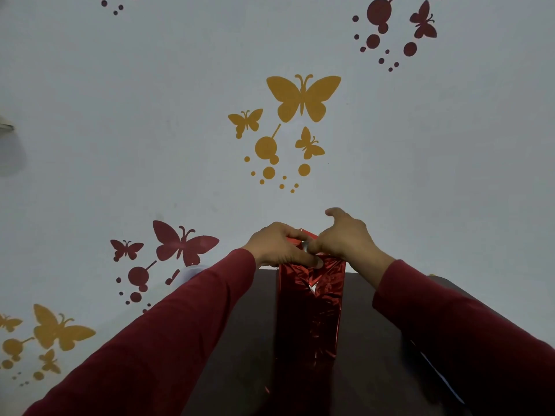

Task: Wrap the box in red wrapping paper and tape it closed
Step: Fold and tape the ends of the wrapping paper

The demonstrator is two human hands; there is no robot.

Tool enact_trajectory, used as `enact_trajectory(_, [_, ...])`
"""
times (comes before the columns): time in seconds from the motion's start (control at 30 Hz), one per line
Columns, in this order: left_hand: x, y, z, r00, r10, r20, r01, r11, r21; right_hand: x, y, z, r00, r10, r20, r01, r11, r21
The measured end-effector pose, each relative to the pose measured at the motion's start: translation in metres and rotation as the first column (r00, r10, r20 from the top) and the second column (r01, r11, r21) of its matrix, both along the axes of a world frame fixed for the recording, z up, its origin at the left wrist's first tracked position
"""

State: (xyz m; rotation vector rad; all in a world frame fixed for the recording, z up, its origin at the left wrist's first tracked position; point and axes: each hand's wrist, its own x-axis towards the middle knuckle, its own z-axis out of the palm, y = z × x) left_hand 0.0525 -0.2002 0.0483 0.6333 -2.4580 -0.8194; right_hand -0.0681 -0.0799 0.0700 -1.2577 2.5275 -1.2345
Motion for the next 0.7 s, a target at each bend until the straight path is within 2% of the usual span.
enact_trajectory(0.1, [-0.002,-0.002,-0.002,1.000,0.010,-0.001,-0.010,1.000,-0.009,-0.004,0.002,0.004,1.000,0.000,0.019,0.000,1.000,-0.005])
enact_trajectory(0.2, [-0.002,-0.002,-0.002,1.000,0.018,-0.001,-0.018,1.000,-0.008,-0.005,-0.002,-0.003,0.961,0.032,0.273,-0.015,0.998,-0.063])
enact_trajectory(0.27, [-0.001,-0.001,-0.002,1.000,0.018,0.001,-0.018,1.000,0.006,-0.007,-0.010,-0.013,0.888,0.098,0.450,-0.048,0.992,-0.120])
enact_trajectory(0.33, [-0.001,-0.002,-0.003,1.000,0.025,0.003,-0.025,1.000,-0.003,-0.025,-0.029,-0.030,0.810,0.163,0.563,-0.057,0.978,-0.201])
enact_trajectory(0.4, [-0.002,-0.003,-0.004,0.999,0.030,0.014,-0.030,0.999,-0.013,-0.044,-0.046,-0.045,0.774,0.211,0.597,-0.059,0.963,-0.263])
enact_trajectory(0.6, [-0.001,-0.003,-0.003,1.000,0.029,0.006,-0.029,1.000,0.004,-0.014,-0.022,-0.032,0.792,0.249,0.557,-0.111,0.957,-0.269])
enact_trajectory(0.7, [0.000,-0.001,-0.002,1.000,0.020,0.010,-0.020,1.000,0.007,-0.015,-0.020,-0.033,0.830,0.207,0.518,-0.071,0.960,-0.271])
